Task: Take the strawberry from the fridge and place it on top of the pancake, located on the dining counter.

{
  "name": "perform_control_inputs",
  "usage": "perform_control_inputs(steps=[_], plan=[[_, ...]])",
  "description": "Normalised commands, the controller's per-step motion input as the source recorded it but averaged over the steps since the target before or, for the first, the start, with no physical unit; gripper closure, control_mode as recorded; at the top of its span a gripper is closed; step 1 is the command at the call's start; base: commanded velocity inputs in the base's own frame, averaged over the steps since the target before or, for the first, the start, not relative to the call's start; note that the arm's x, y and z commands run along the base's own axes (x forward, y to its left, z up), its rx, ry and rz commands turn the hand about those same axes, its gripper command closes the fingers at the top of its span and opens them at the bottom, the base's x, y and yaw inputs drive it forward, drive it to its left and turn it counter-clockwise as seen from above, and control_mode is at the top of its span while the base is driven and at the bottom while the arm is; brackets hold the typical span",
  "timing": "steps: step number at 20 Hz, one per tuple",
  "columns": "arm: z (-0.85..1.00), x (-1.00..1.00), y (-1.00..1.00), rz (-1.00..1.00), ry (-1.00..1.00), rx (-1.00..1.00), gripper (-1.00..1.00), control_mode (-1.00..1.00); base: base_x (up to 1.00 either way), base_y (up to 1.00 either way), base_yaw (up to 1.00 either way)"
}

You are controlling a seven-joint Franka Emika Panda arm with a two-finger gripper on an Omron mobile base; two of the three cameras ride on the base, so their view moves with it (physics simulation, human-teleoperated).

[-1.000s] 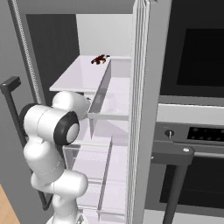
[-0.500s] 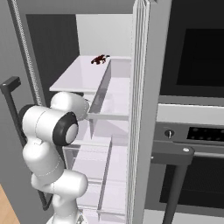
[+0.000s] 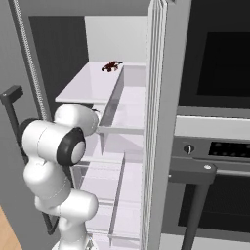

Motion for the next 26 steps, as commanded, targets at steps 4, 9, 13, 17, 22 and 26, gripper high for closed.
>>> perform_control_inputs(steps=[4,9,13,17,22,26], plan=[[0.00,-0.60,0.18,0.00,-0.01,0.04,1.00,-1.00,0.00,0.00,0.00],[0.23,-1.00,0.00,-0.03,-0.14,0.08,1.00,-1.00,0.00,0.00,0.00],[0.91,-0.87,0.00,-0.01,-0.01,0.04,1.00,-1.00,0.00,0.00,0.00],[0.99,-0.56,0.07,0.00,0.09,0.00,1.00,-1.00,0.00,0.00,0.00],[0.73,-0.68,0.09,-0.02,0.13,0.00,1.00,-1.00,0.00,0.00,0.00],[0.53,-0.90,0.06,-0.04,0.05,0.01,1.00,-1.00,0.00,0.00,0.00]])
